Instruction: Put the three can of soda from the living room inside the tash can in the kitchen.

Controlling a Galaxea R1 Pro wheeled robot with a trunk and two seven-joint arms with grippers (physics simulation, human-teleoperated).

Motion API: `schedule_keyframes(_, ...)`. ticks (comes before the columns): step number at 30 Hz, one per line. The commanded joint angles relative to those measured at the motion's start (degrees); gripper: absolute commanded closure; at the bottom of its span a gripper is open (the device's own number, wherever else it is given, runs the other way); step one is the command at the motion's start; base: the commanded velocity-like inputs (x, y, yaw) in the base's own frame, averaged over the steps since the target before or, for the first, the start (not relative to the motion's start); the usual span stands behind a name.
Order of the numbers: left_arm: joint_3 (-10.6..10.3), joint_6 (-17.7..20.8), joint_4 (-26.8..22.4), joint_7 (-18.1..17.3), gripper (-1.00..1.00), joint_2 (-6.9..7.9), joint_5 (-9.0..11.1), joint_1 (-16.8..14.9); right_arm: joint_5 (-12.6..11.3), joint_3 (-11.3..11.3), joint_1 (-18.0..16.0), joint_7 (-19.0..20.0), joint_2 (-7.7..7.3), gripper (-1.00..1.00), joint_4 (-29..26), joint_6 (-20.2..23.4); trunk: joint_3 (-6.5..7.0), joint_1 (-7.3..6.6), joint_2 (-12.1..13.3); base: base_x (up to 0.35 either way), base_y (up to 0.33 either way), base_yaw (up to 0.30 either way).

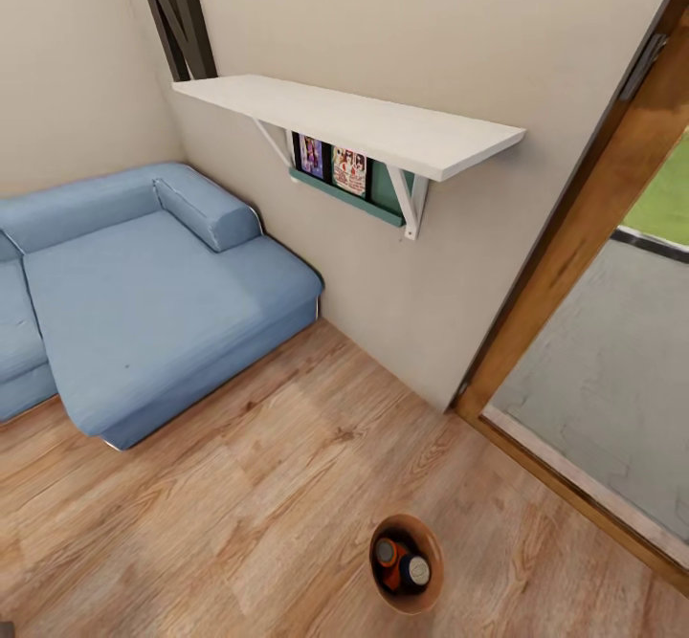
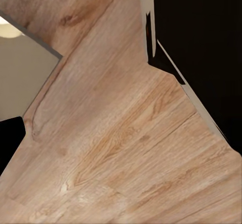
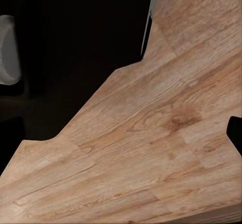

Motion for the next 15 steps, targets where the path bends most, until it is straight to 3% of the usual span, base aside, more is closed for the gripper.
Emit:
schedule_keyframes(1, 0.0, 0.0, 0.0, 0.0, -1.00, -0.01, 0.0, 0.0, 0.0, 0.0, 0.0, 0.0, 0.02, -1.00, 0.0, -0.1, 0.00, 0.00, 0.0, 0.000, 0.000, 0.000)
schedule_keyframes(5, 0.0, 0.0, 0.0, 0.0, -1.00, -0.05, 0.0, 0.0, 0.0, 0.0, 0.0, 0.0, 0.07, -1.00, 0.0, -0.5, 0.00, 0.00, 0.0, 0.000, -0.059, 0.000)
schedule_keyframes(15, 0.1, 0.2, 0.1, 0.1, -1.00, -0.19, 0.2, 0.0, 0.0, 0.0, 0.0, 0.0, 0.09, -1.00, 0.0, -0.7, 0.00, 0.00, 0.0, -0.047, -0.208, 0.000)
